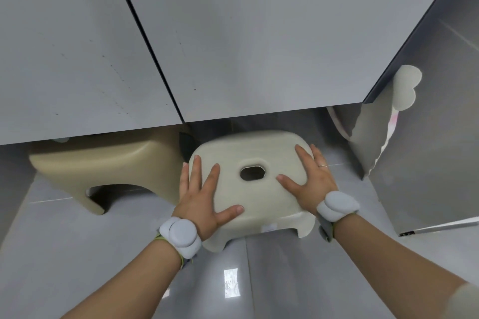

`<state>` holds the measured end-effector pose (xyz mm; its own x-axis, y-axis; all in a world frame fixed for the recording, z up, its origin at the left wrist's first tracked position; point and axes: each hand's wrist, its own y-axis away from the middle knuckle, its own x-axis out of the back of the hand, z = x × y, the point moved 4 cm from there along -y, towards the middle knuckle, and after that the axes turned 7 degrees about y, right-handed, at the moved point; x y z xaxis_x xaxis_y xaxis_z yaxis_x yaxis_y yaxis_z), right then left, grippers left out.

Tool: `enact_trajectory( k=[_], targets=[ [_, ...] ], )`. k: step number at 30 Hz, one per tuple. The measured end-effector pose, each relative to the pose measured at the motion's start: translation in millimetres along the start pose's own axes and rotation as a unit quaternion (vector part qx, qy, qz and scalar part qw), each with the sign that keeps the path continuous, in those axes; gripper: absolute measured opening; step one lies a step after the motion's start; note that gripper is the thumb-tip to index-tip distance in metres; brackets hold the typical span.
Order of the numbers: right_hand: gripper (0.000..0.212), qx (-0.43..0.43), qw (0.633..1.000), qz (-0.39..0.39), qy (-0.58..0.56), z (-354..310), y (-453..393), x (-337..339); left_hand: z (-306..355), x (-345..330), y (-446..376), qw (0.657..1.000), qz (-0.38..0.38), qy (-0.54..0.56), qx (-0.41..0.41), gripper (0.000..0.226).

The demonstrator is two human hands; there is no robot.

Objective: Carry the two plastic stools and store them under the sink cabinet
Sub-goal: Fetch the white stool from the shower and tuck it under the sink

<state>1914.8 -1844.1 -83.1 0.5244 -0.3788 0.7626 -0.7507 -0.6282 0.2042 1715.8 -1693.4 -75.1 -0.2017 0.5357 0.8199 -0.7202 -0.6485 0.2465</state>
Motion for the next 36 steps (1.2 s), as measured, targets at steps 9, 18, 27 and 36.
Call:
enact_trajectory(
  k=[9, 18, 27, 36],
  targets=[
    [0.079, 0.007, 1.0, 0.001, 0.006, -20, -49, -3, -4, 19, -49, 1.0, 0.007, 0.004, 0.0, 0.1],
    [0.082, 0.019, 1.0, 0.014, 0.013, -27, -91, -5, -8, 27, -86, 1.0, 0.019, -0.004, -0.003, 0.095],
    [0.084, -0.002, 0.999, 0.014, 0.044, -33, -105, -3, -11, 30, -104, 1.0, 0.02, -0.003, 0.008, 0.096],
    [0.066, -0.031, 0.985, 0.028, 0.165, -48, -89, -6, -11, 32, -104, 0.996, 0.041, -0.076, 0.007, 0.095]
  ],
)
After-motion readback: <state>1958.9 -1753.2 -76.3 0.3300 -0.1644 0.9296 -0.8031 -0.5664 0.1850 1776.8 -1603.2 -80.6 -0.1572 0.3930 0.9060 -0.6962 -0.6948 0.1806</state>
